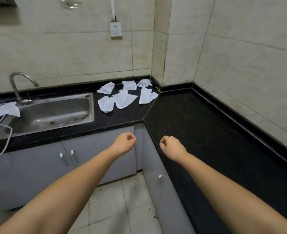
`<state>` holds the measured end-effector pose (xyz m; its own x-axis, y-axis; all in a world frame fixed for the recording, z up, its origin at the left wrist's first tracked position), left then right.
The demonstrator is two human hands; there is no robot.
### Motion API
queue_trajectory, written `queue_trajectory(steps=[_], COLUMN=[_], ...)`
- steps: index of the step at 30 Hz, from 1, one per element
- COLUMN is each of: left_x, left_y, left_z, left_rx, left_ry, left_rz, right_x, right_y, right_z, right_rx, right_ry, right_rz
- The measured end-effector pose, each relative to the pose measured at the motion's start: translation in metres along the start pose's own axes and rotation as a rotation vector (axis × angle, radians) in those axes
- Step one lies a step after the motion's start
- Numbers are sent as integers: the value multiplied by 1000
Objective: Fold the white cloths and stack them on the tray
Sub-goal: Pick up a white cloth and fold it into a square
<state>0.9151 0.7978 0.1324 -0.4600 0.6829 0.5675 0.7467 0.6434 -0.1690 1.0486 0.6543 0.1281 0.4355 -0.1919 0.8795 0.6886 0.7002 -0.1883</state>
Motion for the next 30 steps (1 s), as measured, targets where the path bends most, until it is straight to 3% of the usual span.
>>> queue_trajectory(steps=[10,19,24,27,30], left_x=[54,94,85,82,83], left_y=[144,345,419,435,443], left_z=[77,98,120,134,138], left_rx=[128,-63,-238,-318,-376], left_ry=[28,458,765,786,706], left_rz=[-70,36,175,159,122], right_x=[-50,-81,-99,-120,-123], right_y=[176,377,452,472,477], right_z=[55,111,146,155,162], right_rx=[97,106,231,319,397], right_ry=[-17,-59,-201,-277,-276], right_rz=[117,176,158,168,72])
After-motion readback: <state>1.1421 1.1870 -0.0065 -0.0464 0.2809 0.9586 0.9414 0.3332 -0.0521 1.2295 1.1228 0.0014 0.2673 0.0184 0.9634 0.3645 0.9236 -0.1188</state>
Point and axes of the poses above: each hand's wrist, its own y-axis towards the middle knuckle, its own x-axis out of the back of the hand, z = x × y, the point moved 7 cm from there along y, towards the middle knuckle, and after that the axes turned 3 degrees about -x, right-handed, at the moved point
